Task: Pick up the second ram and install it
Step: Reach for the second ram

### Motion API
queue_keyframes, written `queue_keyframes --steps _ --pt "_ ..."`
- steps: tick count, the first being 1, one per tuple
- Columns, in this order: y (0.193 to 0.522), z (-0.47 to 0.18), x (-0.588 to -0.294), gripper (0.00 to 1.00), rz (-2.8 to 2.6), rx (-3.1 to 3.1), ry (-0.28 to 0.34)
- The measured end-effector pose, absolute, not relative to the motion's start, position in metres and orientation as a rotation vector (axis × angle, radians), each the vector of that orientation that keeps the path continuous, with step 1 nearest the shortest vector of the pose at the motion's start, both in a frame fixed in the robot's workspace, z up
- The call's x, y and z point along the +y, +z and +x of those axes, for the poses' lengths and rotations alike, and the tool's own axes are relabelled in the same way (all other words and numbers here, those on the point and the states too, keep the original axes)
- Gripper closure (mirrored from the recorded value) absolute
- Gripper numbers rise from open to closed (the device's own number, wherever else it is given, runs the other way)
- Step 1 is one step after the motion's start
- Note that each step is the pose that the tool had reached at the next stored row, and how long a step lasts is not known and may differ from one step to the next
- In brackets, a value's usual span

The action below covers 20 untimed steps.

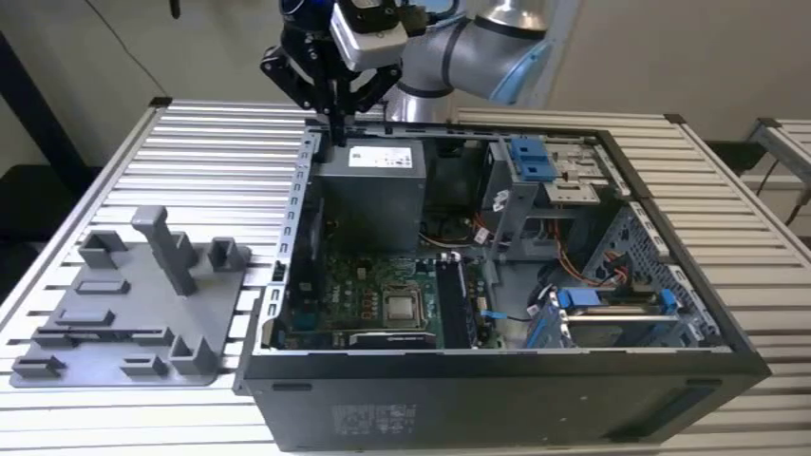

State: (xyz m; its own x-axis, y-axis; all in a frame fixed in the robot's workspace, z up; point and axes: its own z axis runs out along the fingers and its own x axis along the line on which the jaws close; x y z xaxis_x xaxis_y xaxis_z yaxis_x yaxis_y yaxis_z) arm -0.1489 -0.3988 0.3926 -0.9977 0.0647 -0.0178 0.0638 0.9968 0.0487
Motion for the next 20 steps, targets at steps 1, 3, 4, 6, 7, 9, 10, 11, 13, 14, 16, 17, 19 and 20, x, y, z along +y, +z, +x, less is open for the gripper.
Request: queue_keyframes --steps 1,3,4,6,7,9,10,11,13,14,16,17,19,20 --pt "0.393 -0.152 -0.399 0.89 0.1 3.12 0.075" --pt "0.393 -0.158 -0.399 0.89 0.098 3.12 0.075" --pt "0.393 -0.16 -0.399 0.89 0.097 3.12 0.075" --pt "0.393 -0.165 -0.399 0.89 0.095 3.12 0.075" --pt "0.393 -0.167 -0.399 0.89 0.093 3.12 0.075" --pt "0.393 -0.171 -0.399 0.89 0.091 3.121 0.075" --pt "0.392 -0.174 -0.399 0.89 0.089 3.121 0.075" --pt "0.392 -0.176 -0.399 0.89 0.088 3.121 0.075" --pt "0.392 -0.182 -0.399 0.89 0.085 3.121 0.075" --pt "0.392 -0.184 -0.399 0.89 0.083 3.122 0.075" --pt "0.392 -0.189 -0.399 0.89 0.079 3.122 0.075" --pt "0.392 -0.191 -0.399 0.89 0.077 3.123 0.075" --pt "0.392 -0.195 -0.399 0.89 0.074 3.123 0.075" --pt "0.392 -0.198 -0.399 0.89 0.072 3.124 0.075"
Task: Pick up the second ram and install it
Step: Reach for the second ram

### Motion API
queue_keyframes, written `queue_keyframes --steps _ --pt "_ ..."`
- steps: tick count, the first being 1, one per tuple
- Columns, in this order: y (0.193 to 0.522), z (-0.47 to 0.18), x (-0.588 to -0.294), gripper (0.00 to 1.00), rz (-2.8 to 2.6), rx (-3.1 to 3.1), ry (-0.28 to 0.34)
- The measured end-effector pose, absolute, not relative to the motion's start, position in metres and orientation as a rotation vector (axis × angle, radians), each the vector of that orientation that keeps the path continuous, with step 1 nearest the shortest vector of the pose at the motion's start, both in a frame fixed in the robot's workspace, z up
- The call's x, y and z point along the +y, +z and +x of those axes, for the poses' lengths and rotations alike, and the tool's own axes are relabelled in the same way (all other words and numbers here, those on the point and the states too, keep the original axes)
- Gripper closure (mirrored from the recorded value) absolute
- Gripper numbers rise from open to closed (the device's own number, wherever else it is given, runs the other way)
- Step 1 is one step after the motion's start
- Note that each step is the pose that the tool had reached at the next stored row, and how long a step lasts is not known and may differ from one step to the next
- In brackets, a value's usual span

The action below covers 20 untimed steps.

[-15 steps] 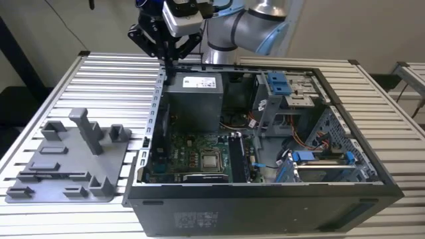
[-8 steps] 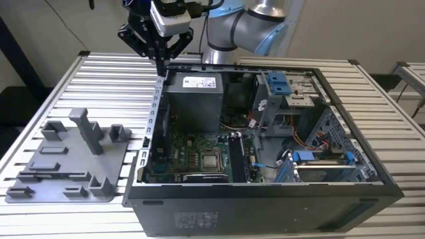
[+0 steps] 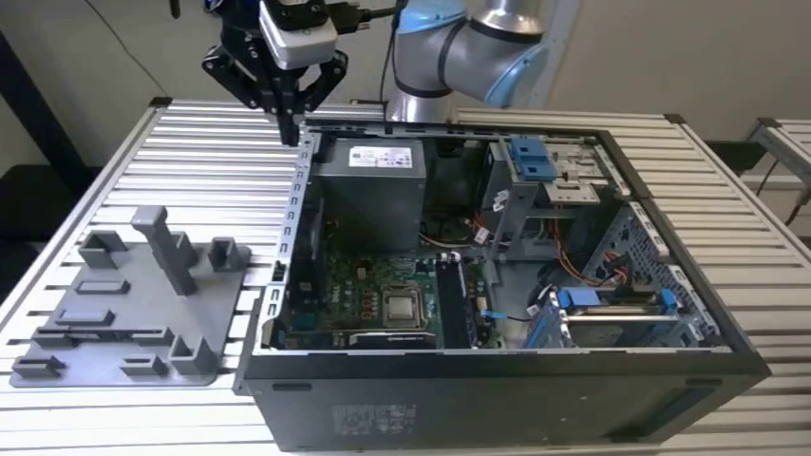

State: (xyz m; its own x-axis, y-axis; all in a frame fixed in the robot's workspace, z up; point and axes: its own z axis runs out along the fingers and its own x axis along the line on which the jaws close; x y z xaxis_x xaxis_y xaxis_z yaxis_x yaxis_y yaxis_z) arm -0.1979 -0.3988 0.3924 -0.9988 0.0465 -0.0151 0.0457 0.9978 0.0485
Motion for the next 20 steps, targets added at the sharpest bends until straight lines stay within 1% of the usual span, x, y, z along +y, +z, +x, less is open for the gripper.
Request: queue_keyframes --steps 20 --pt "0.392 -0.248 -0.399 0.89 0.042 3.131 0.075"
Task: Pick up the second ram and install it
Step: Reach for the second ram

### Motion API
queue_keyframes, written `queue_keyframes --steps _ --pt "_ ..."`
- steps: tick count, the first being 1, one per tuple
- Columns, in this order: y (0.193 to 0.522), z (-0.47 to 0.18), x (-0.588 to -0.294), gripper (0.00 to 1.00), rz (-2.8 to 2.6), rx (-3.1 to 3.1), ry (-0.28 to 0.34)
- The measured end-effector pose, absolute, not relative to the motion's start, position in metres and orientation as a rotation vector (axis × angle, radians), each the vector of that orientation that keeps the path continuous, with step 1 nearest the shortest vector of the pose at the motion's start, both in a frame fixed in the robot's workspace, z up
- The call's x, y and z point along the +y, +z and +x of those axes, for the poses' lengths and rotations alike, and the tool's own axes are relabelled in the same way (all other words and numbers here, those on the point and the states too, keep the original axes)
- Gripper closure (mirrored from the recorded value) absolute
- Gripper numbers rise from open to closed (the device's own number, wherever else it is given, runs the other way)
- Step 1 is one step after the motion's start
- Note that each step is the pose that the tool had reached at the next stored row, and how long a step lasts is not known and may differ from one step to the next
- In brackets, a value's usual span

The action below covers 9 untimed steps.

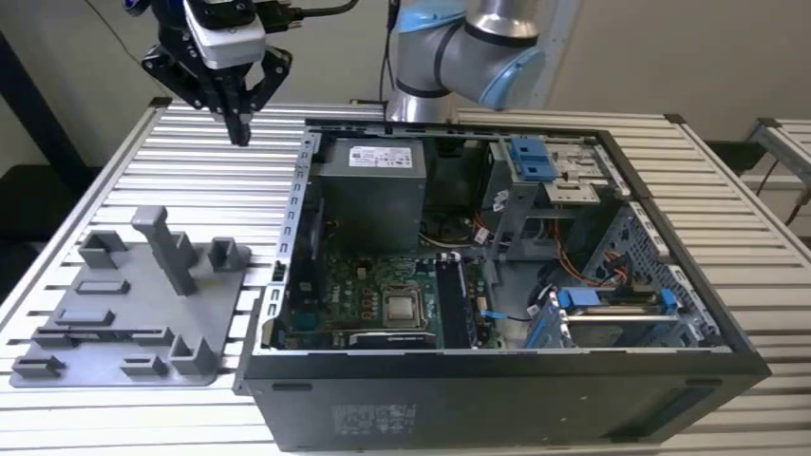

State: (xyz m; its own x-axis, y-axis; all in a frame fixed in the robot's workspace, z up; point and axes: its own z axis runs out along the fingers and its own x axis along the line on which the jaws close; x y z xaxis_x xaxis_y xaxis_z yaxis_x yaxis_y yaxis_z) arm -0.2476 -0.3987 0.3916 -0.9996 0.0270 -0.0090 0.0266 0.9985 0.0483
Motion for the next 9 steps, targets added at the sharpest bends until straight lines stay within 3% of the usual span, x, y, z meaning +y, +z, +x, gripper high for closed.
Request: queue_keyframes --steps 9 --pt "0.391 -0.264 -0.399 0.89 0.029 3.136 0.076"
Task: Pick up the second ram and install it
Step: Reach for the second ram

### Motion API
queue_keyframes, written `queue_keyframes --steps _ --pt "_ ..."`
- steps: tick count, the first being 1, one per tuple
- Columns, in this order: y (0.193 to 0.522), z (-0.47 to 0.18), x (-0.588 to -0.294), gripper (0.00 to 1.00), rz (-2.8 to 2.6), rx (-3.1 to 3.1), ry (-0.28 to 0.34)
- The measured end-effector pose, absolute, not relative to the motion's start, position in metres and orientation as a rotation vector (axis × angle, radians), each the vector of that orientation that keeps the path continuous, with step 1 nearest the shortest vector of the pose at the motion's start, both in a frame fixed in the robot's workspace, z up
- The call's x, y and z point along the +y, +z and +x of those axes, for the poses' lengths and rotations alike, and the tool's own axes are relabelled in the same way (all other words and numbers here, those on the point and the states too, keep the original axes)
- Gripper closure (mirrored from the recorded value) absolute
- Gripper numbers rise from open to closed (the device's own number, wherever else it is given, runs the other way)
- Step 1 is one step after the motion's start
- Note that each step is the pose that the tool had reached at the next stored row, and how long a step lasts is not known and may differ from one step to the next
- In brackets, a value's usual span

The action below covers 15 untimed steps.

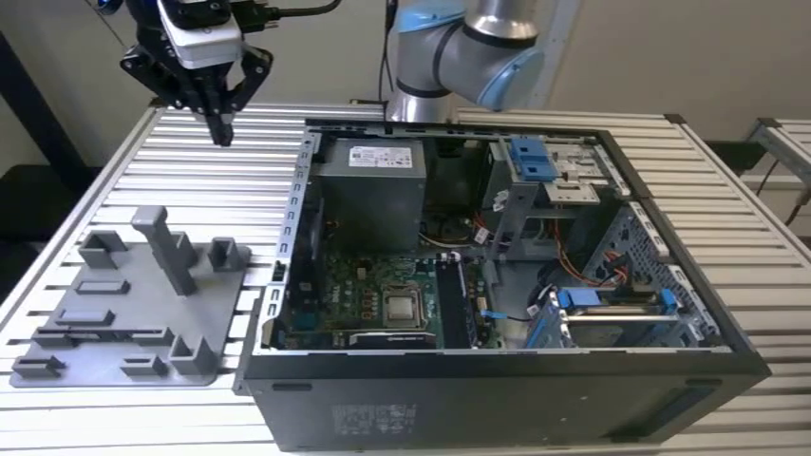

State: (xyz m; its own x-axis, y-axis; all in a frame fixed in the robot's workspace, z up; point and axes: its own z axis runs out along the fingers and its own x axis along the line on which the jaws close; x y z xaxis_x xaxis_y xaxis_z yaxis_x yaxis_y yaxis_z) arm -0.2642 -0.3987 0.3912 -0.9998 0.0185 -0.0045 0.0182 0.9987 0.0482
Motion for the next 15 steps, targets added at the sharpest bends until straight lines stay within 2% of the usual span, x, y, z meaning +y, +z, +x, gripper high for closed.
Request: queue_keyframes --steps 15 --pt "0.391 -0.283 -0.399 0.89 0.013 3.139 0.076"
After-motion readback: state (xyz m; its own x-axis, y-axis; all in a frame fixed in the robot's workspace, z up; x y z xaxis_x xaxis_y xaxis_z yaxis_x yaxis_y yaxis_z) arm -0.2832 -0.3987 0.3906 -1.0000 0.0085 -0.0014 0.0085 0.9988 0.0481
